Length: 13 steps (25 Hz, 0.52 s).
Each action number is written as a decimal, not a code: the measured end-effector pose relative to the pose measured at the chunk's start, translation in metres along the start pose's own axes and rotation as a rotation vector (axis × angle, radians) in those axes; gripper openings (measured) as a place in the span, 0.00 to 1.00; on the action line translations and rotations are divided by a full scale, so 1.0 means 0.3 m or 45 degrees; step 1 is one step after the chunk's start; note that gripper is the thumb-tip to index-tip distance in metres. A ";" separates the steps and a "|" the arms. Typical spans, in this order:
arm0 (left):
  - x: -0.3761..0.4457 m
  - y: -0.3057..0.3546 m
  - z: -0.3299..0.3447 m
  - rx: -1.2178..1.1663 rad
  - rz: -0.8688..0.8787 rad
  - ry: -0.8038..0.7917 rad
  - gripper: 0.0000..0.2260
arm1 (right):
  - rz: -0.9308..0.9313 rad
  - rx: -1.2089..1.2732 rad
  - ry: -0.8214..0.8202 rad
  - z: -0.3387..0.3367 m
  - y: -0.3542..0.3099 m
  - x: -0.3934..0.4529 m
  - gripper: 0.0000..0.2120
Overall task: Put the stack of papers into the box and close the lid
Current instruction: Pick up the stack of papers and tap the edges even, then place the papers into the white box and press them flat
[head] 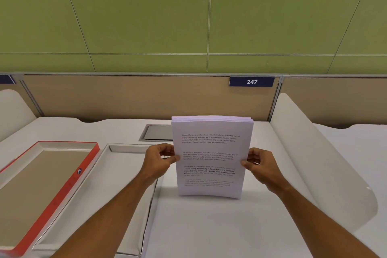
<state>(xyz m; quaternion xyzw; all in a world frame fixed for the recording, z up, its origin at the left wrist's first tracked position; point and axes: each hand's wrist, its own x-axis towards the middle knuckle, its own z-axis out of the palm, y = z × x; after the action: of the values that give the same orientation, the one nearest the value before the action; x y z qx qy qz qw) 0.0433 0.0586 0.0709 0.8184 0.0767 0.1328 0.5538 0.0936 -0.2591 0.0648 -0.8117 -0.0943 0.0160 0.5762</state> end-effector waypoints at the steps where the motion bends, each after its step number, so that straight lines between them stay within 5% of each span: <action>1: -0.001 0.007 -0.009 -0.023 -0.001 -0.002 0.09 | -0.017 0.012 -0.009 -0.005 -0.013 0.000 0.07; 13: -0.066 0.142 -0.231 -0.369 -0.057 0.077 0.07 | -0.083 0.349 -0.173 0.073 -0.230 0.011 0.09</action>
<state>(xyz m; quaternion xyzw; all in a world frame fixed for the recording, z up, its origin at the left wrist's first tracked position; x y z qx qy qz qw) 0.0025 0.0988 0.1320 0.7236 0.0916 0.1547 0.6664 0.0847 -0.2161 0.1224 -0.7191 -0.1564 0.0647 0.6740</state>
